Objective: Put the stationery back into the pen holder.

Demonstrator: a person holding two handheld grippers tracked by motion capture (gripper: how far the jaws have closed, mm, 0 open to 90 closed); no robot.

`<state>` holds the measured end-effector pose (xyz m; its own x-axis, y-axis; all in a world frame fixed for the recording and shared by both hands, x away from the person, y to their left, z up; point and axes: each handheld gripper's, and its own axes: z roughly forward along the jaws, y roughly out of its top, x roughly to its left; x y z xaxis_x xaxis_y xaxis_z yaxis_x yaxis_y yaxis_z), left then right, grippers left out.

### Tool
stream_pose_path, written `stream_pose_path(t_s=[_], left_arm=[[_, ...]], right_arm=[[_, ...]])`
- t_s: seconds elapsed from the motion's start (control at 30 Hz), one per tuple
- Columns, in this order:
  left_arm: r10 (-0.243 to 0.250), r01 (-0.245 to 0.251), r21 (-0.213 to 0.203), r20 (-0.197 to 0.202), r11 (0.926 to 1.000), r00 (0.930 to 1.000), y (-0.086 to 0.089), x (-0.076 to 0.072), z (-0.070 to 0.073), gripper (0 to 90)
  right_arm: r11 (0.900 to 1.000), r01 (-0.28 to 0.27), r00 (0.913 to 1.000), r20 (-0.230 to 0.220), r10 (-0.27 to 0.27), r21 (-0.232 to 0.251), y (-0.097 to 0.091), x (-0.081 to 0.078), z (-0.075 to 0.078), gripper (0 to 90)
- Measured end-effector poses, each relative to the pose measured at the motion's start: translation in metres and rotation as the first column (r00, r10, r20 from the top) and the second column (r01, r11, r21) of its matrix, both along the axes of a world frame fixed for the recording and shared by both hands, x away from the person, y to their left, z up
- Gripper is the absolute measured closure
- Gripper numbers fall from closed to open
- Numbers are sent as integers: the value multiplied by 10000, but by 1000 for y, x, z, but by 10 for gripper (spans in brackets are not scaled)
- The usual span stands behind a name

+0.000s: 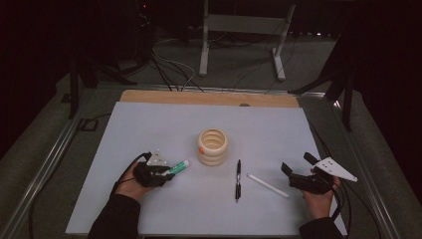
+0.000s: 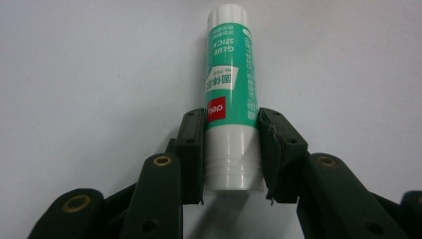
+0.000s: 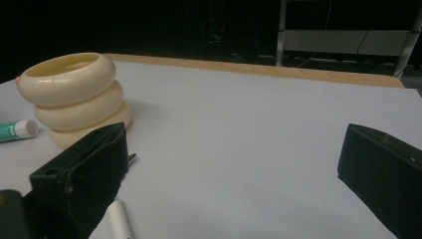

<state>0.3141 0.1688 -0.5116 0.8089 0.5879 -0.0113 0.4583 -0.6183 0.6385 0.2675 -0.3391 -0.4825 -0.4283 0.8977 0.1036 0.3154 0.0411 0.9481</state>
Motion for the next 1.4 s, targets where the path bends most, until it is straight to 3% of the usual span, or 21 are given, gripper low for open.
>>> stream_pose_path(t_s=[0.33,0.67,0.93,1.17,1.4], left_arm=[[348,-334,-541,248,9980,9991,7,-1,15,661],[585,-515,-1115,605,9924,9964,12,-1,38,660],[561,-396,-1408,1152,9892,9918,11,3,64,660],[491,-278,-1428,1480,9894,9878,4,11,84,660],[388,-171,-1411,1525,9898,9875,-5,20,94,660]], right_arm=[[10000,26,10000,-25,-26,92,-1,0,0,2],[9999,37,10000,-10,-37,105,-1,0,0,2],[9999,39,10000,-15,-39,94,-1,1,0,2],[9999,47,10000,-25,-47,125,-1,1,0,2],[9999,47,10000,-24,-47,121,-1,1,0,2]])
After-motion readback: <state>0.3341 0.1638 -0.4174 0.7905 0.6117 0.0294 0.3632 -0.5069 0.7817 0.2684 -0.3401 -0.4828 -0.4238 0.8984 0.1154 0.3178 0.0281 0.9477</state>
